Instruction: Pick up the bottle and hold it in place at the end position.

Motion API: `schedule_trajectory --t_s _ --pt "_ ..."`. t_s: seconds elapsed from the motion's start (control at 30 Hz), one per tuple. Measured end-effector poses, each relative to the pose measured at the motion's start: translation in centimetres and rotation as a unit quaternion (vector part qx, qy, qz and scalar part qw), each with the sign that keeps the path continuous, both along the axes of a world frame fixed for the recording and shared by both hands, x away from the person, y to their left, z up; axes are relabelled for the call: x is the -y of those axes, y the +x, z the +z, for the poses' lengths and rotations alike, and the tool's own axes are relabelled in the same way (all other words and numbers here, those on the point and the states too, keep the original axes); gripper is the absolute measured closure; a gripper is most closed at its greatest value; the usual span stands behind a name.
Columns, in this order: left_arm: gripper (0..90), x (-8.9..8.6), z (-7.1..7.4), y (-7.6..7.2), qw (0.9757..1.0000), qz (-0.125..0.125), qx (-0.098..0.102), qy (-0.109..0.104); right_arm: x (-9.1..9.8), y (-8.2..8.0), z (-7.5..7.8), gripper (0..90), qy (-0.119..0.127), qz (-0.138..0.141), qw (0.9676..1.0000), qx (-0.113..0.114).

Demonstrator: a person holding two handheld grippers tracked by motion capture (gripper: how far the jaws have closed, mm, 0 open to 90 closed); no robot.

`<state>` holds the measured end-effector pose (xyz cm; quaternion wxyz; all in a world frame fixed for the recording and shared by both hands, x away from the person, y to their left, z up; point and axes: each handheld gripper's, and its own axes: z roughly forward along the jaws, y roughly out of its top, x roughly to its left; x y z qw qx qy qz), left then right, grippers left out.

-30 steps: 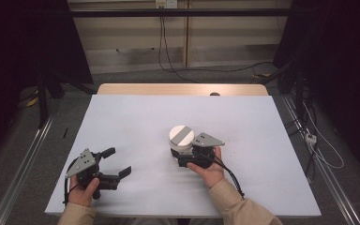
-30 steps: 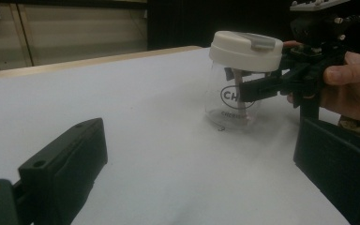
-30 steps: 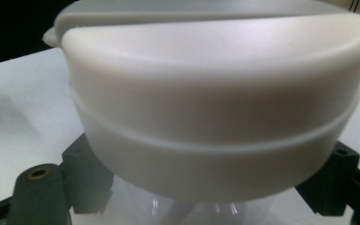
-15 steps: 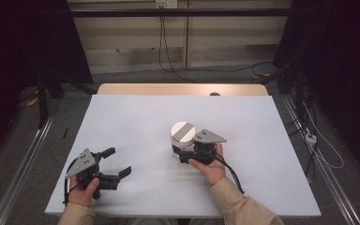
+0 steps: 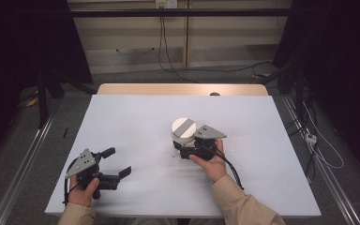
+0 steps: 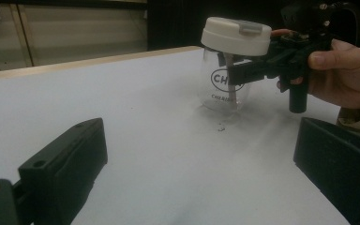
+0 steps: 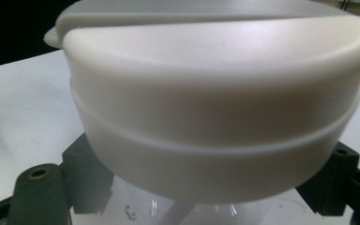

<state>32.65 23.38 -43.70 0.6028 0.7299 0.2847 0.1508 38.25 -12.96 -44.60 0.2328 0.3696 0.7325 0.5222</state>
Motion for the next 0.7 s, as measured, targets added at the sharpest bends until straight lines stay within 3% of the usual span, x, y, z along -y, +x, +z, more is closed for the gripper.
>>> schedule_trajectory --t_s 0.7 --pt "2.7 -0.1 -0.1 0.0 1.0 -0.002 -0.003 -0.002 -0.1 2.1 0.0 18.9 -0.008 -0.01 0.9999 0.0"
